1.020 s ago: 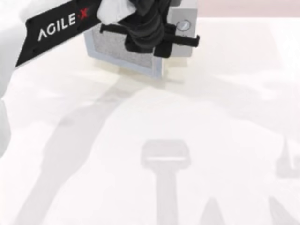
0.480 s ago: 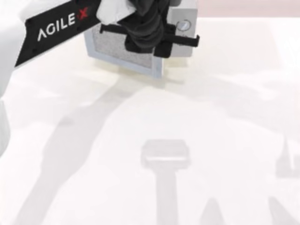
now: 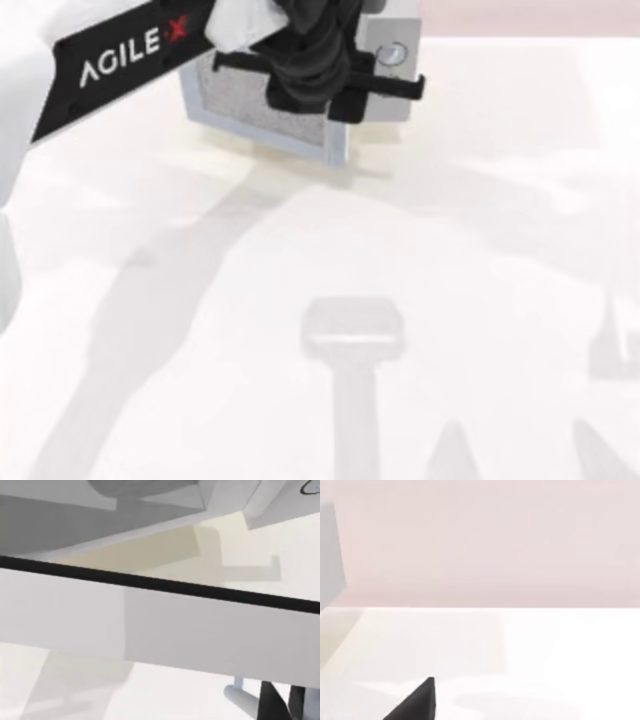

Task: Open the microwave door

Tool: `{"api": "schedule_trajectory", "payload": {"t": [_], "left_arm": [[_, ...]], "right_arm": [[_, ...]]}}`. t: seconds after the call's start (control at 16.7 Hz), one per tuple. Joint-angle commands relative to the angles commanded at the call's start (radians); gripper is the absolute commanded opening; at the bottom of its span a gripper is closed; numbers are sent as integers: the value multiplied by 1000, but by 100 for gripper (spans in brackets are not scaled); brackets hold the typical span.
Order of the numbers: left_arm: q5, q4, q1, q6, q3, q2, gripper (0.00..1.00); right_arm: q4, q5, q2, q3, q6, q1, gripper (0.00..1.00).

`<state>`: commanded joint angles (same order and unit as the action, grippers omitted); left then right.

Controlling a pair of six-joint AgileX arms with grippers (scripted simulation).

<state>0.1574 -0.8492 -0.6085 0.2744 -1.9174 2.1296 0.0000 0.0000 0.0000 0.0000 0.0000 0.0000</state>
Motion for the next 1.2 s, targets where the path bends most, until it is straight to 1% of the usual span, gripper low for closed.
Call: {"api": "schedule_trajectory", "payload": {"t": [0.42, 0.84, 1.2], "left_arm": [[-8, 2, -6, 1, 5, 1, 0], [-61, 63, 22, -110, 139, -92, 0], [-64, 65, 23, -115, 145, -95, 0]], "right_arm": [[0, 0, 0, 0, 0, 0, 100], [0, 0, 0, 0, 0, 0, 100], [0, 0, 0, 0, 0, 0, 100]]}}
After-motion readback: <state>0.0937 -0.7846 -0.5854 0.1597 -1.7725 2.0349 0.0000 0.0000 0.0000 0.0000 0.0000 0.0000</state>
